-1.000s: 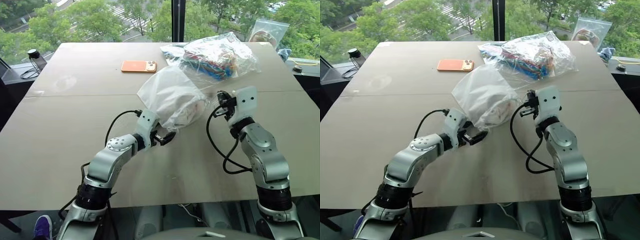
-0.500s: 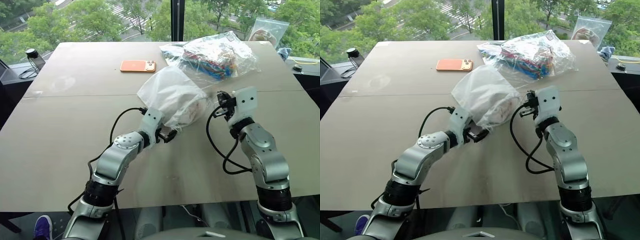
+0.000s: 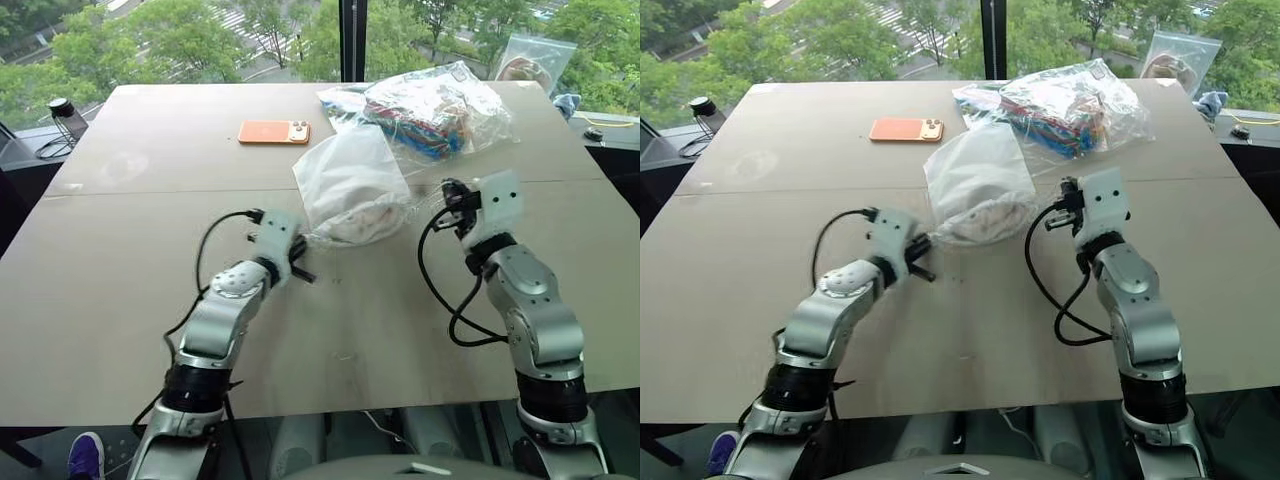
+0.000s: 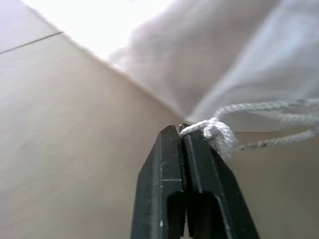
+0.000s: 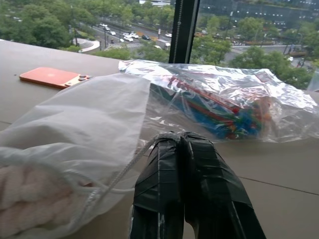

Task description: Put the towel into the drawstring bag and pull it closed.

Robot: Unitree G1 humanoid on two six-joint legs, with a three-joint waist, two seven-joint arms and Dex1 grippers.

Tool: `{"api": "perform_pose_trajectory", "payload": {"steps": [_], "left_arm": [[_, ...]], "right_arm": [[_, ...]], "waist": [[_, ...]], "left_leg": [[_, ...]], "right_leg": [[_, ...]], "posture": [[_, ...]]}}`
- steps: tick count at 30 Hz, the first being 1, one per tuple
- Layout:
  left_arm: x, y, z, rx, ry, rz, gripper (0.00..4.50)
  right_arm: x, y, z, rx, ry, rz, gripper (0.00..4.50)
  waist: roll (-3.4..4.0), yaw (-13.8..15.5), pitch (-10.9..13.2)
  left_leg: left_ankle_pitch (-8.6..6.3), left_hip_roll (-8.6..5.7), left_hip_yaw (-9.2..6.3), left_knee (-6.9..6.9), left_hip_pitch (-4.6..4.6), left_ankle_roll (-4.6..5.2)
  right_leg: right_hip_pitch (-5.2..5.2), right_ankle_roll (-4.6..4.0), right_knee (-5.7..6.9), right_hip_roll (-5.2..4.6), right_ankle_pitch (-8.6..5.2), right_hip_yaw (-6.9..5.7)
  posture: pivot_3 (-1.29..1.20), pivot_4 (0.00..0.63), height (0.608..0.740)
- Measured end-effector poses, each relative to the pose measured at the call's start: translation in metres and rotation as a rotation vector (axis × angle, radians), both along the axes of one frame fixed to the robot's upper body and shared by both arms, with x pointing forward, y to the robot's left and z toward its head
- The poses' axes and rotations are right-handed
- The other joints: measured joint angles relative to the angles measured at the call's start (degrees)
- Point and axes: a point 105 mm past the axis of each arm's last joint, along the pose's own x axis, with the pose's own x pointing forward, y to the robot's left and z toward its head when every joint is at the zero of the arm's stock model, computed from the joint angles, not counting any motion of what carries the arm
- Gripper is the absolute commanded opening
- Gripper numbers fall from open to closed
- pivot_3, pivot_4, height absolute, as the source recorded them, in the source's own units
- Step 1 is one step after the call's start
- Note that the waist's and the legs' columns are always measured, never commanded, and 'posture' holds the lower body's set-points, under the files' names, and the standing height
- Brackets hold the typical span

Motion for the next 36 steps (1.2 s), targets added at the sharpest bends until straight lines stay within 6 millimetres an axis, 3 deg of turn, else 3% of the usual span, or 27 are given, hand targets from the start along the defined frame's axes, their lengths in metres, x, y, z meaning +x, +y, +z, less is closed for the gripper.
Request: {"api": "perform_pose_trajectory", "payload": {"steps": [3, 9, 11, 17, 21, 24, 27, 33, 36], "left_arm": [[0.011, 0.025, 0.022, 0.028, -0.103, 0.093, 0.07], [0.051, 0.056, 0.116, 0.086, -0.419, 0.200, 0.07], [0.059, 0.062, 0.157, 0.087, -0.526, 0.211, 0.07], [0.062, 0.051, 0.233, 0.064, -0.707, 0.102, 0.07], [0.057, 0.038, 0.267, 0.050, -0.801, 0.026, 0.07], [0.058, 0.031, 0.260, 0.100, -0.810, -0.027, 0.07], [0.064, 0.040, 0.248, 0.082, -0.769, -0.004, 0.07], [0.075, 0.073, 0.183, 0.106, -0.590, 0.069, 0.07], [0.078, 0.084, 0.175, 0.078, -0.554, 0.129, 0.07]], "right_arm": [[0.002, -0.008, 0.018, 0.013, -0.065, -0.037, 0.00], [0.007, -0.011, 0.071, -0.032, -0.256, -0.057, 0.00], [0.005, -0.016, 0.103, -0.061, -0.358, -0.072, 0.00], [-0.011, -0.014, 0.171, -0.198, -0.564, -0.031, 0.00], [-0.024, -0.006, 0.202, -0.236, -0.652, 0.004, 0.00], [-0.020, -0.010, 0.192, -0.286, -0.615, 0.005, 0.00], [-0.019, -0.019, 0.189, -0.282, -0.598, -0.012, 0.00], [0.007, -0.084, 0.131, -0.265, -0.373, -0.237, 0.00], [0.011, -0.113, 0.127, -0.208, -0.343, -0.354, 0.00]], "waist": [[0.00, 0.3, 0.0], [-0.05, 0.4, 0.0], [-0.05, 0.3, 0.0], [-0.04, 0.3, 0.0], [-0.04, 0.2, 0.1], [-0.04, 0.2, 0.1], [-0.05, 0.2, 0.1], [-0.05, 0.2, 0.1], [-0.06, 0.3, 0.1]], "left_leg": [[0.00, -0.01, 0.01, 0.02, -0.01, 0.00], [0.00, -0.06, -0.05, 0.12, -0.32, 0.00], [0.01, -0.06, -0.09, 0.14, -0.62, -0.01], [0.00, -0.05, -0.02, 0.01, -0.80, -0.01], [0.00, -0.05, 0.03, -0.01, -0.85, 0.00], [0.00, -0.05, 0.06, 0.01, -0.82, 0.00], [0.00, -0.04, 0.06, 0.08, -0.80, 0.00], [0.00, -0.04, 0.10, 0.13, -0.79, 0.00], [0.00, -0.03, 0.08, 0.13, -0.78, 0.00]], "right_leg": [[0.01, 0.01, 0.00, -0.01, 0.00, -0.02], [-0.13, 0.03, -0.09, -0.07, 0.02, -0.11], [-0.45, 0.02, -0.05, -0.07, 0.03, -0.16], [-0.58, 0.02, -0.18, -0.11, 0.02, -0.21], [-0.65, 0.02, -0.18, -0.13, 0.02, -0.18], [-0.64, 0.02, -0.12, -0.13, 0.01, -0.17], [-0.65, 0.02, -0.04, -0.12, 0.02, -0.17], [-0.61, 0.03, -0.01, -0.13, 0.03, -0.15], [-0.61, 0.03, -0.01, -0.13, 0.02, -0.16]], "posture": [[0.00, 0.150, 0.740], [0.00, 0.150, 0.740], [0.00, 0.150, 0.740], [0.00, 0.150, 0.740], [0.00, 0.150, 0.740], [0.00, 0.150, 0.740], [0.00, 0.150, 0.740], [0.00, 0.150, 0.740], [0.00, 0.150, 0.740]]}}
